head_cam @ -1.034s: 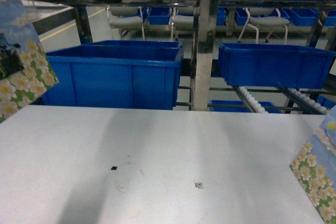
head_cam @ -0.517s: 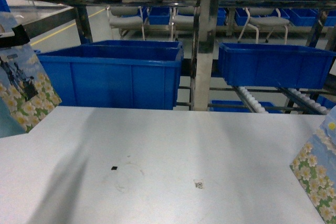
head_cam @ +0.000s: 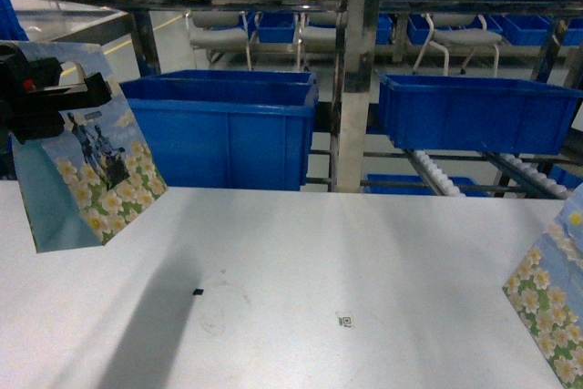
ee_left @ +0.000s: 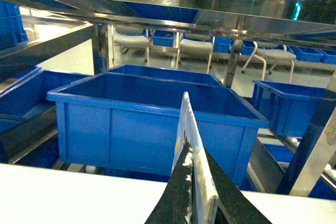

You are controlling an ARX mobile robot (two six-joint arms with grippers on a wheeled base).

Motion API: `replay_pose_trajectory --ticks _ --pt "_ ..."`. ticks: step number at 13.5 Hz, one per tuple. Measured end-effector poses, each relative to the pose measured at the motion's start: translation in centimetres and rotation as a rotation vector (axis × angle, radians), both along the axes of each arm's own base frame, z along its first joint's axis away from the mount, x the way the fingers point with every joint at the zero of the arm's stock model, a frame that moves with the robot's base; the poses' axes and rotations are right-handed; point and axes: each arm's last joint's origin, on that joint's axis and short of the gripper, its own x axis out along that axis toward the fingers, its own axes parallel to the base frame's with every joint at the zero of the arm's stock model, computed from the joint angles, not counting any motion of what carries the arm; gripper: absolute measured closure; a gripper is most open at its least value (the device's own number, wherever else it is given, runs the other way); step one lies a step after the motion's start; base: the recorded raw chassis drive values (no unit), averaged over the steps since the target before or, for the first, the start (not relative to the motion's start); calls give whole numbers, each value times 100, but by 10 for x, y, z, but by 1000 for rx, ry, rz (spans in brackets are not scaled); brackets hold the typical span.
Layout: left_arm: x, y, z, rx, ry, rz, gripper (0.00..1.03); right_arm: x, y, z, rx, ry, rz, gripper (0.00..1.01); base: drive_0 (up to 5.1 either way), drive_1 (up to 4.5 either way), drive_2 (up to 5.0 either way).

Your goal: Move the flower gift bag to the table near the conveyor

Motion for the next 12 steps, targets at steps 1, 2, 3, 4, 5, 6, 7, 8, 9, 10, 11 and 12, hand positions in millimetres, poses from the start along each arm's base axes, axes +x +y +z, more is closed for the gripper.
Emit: replay_pose_trajectory --ticks 1,2,3,4,5,6,7,8,9,10,11,12 --pt "0 -2 0 0 1 -17 101 0 0 0 0 0 0 3 0 0 0" --pt "0 -2 -1 0 3 -17 101 0 0 0 0 0 0 3 0 0 0" --pt "0 -2 -4 1 12 -20 101 0 0 0 0 0 0 3 0 0 0" --pt "1 -4 -10 5 35 -29 101 0 0 0 0 0 0 3 0 0 0" --pt "1 -7 -13 8 48 -38 101 0 0 0 0 0 0 3 0 0 0" --pt "-1 -12 -15 11 56 -56 101 0 0 0 0 0 0 3 0 0 0" --pt "-2 -18 -18 17 63 -77 101 0 0 0 0 0 0 3 0 0 0" --pt "-3 -23 -20 22 71 -93 101 0 0 0 0 0 0 3 0 0 0" --pt "-4 -28 -23 26 84 -111 101 0 0 0 0 0 0 3 0 0 0" --pt "-5 -32 -28 30 100 -122 101 0 0 0 0 0 0 3 0 0 0" --pt "-6 -36 -32 34 116 -127 101 0 0 0 0 0 0 3 0 0 0" --pt "-7 -39 -35 36 127 -135 101 0 0 0 0 0 0 3 0 0 0"
